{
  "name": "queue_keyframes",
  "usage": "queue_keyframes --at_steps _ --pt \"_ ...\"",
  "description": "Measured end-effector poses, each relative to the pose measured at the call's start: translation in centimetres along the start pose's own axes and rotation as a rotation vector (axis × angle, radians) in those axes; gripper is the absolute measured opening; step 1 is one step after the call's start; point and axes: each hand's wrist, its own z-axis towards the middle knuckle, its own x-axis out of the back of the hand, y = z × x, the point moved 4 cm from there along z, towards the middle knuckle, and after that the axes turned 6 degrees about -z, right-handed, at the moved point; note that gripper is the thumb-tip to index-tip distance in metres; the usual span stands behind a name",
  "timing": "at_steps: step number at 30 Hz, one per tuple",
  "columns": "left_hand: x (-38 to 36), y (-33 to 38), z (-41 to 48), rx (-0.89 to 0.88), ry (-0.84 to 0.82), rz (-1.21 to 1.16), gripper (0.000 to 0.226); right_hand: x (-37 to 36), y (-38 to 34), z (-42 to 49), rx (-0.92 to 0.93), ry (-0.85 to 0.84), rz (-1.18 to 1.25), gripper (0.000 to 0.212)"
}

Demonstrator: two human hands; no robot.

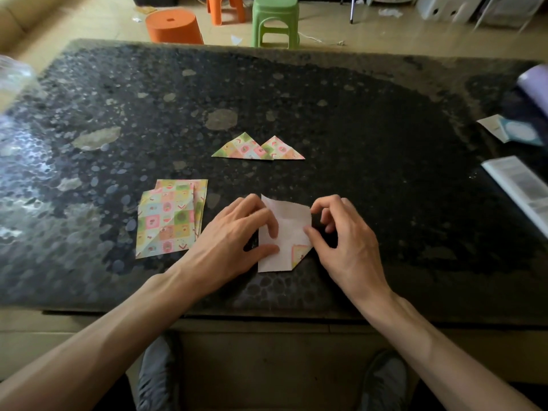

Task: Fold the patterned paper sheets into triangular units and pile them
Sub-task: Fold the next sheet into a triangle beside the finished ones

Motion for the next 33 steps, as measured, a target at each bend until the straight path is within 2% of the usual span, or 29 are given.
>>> queue_keyframes --at_steps 2,4,8,11,15,20,26,31,33 --pt "-0.5 -0.3 0.0 -0.023 -0.053 0.036 0.032 0.0 0.0 0.1 0.061 0.022 -0.066 0.023" --pt "-0.9 -0.6 0.0 -0.017 -0.101 0.079 0.042 -0.1 0.0 0.2 0.12 0.045 -0.129 0.021" --pt "-1.2 -0.7 -0.3 -0.012 -0.125 0.146 0.054 -0.1 -0.2 0.2 0.247 0.057 -0.201 0.023" --pt "-1.3 -0.4 -0.5 -0.035 -0.136 0.204 0.054 -0.3 0.0 0.4 0.317 -0.047 -0.147 0.026" --pt "-1.0 -0.2 -0.5 -0.032 -0.16 0.226 0.055 0.4 0.7 0.7 0.255 -0.244 0.075 0.029" --pt "-1.0 -0.3 -0.6 -0.013 -0.192 0.235 0.055 1.4 1.1 0.9 0.272 -0.375 0.115 0.027" --pt "-0.6 -0.4 -0.4 -0.005 -0.229 0.192 0.059 1.0 1.2 0.6 0.31 -0.364 0.072 0.032" --pt "-0.1 -0.6 -0.4 0.005 -0.337 0.118 0.093 0.8 1.0 0.1 0.349 -0.308 0.008 0.03" --pt "0.0 -0.6 -0.3 -0.003 -0.318 0.112 0.084 0.7 0.9 -0.3 0.386 -0.271 -0.023 0.028"
